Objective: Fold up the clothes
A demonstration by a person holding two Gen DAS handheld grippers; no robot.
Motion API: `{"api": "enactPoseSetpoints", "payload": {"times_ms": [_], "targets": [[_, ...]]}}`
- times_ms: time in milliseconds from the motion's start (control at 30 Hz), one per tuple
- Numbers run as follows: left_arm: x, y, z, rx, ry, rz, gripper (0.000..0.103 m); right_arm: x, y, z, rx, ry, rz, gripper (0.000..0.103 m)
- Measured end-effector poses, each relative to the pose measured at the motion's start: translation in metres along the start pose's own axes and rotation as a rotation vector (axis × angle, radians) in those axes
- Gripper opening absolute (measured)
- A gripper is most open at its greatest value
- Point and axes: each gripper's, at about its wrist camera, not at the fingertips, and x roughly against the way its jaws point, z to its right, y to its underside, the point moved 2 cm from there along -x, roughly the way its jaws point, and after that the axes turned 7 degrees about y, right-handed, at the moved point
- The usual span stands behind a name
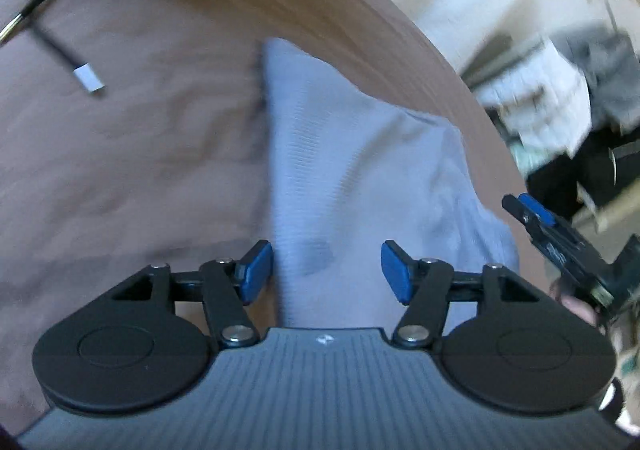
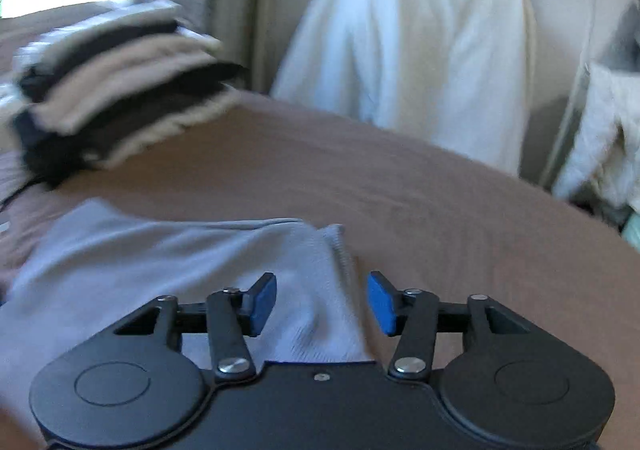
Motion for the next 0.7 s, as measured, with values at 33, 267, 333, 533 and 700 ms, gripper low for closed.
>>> {"api": "enactPoseSetpoints", "payload": {"times_ms": [33, 267, 333, 533, 700], "targets": [[-0.005, 0.001, 0.005, -0.016, -0.007, -0.017, 0.069, 0.008, 0.008, -0.002, 0.008, -0.043, -0.01, 0.062], [-0.004, 0.038, 0.009, 0.049, -0.023, -0.05, 0.077, 0.007, 0.072, 0.035, -0.143, 0.149, -0.122, 0.064], [-0.005, 0.051, 0.011, 0.083, 0.0, -0.049, 0.079, 0.012, 0.079, 0.05, -0.257, 0.149, -0.132, 0.064], [-0.029, 0.056, 0.018, 0.148, 0.008, 0.032, 0.081, 0.051, 0.063, 0.034, -0.232, 0.093, 0.045, 0.065], [-0.032, 0.056, 0.02, 0.104, -0.036, 0.042, 0.014, 0.077, 0.069, -0.004, -0.147, -0.217, 0.111, 0.066]]}}
